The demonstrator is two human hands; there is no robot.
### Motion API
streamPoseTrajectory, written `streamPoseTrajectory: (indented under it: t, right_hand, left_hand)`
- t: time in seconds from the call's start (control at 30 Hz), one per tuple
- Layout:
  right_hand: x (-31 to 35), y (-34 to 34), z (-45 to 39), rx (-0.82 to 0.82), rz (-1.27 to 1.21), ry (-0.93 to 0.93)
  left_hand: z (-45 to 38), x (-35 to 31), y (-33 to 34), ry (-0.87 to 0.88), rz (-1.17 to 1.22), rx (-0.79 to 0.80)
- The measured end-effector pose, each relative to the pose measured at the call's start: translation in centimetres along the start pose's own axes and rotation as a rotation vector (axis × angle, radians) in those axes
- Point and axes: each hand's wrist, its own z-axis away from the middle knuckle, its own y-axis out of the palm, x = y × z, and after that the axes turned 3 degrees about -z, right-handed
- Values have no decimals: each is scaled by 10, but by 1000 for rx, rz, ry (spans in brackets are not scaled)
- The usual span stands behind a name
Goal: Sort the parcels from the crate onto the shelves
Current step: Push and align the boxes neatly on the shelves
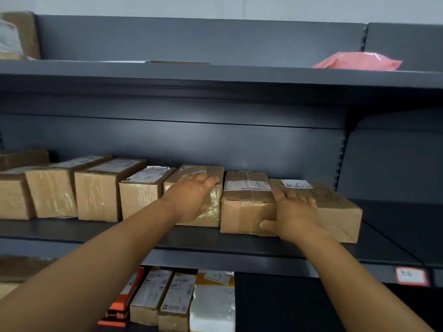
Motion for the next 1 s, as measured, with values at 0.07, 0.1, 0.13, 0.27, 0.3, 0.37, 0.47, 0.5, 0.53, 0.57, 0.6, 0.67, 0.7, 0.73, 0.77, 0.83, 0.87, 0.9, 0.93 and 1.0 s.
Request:
streamPoseTrajectory:
  t: [0.07,0.1,0.13,0.27,0.3,0.37,0.47,0.5,0.53,0.57,0.6,0.67,0.7,0.73,0.77,0.83,0.87,0.9,0.93,1.0]
  right_hand:
    - [19,5,-1,-65,-75,-84]
    - [30,7,-2,-91,-106,-128]
    - [41,8,-4,-111,-127,-175]
    - [86,13,-17,-117,-134,-334]
    - [96,14,-21,-106,-127,-357]
    - [111,18,-27,-84,-118,-384]
    - [124,24,-32,-93,-101,-378]
    - [126,25,-33,-104,-92,-372]
    - [127,26,-34,-114,-81,-367]
    - [128,26,-35,-119,-71,-364]
    - [129,25,-35,-120,-63,-362]
    - [130,24,-36,-121,-53,-359]
    - [130,24,-36,-122,-50,-357]
    - [130,25,-37,-120,-45,-360]
    - [129,27,-37,-128,-45,-358]
    - [129,29,-38,-129,-39,-356]
    - [129,29,-38,-122,-34,-353]
    - [129,28,-39,-114,-35,-357]
    - [128,27,-39,-105,-36,-359]
    - [128,23,-40,-72,-45,-358]
  left_hand:
    - [9,4,-1,-26,-36,-3]
    - [14,8,-1,-48,-56,-6]
    - [19,14,-2,-77,-76,-6]
    - [35,48,0,-203,-137,19]
    - [37,57,1,-227,-143,19]
    - [41,72,2,-246,-148,38]
    - [42,83,3,-232,-148,92]
    - [41,85,4,-230,-152,93]
    - [39,86,5,-232,-158,90]
    - [37,87,6,-239,-161,92]
    - [35,87,7,-249,-160,96]
    - [31,87,9,-259,-158,99]
    - [29,86,10,-265,-163,101]
    - [26,85,10,-265,-170,104]
    - [25,84,11,-269,-173,105]
    - [23,82,9,-278,-165,117]
    - [23,81,9,-286,-156,124]
    - [24,80,7,-291,-139,125]
    - [25,79,6,-295,-133,117]
    - [30,79,4,-309,-134,112]
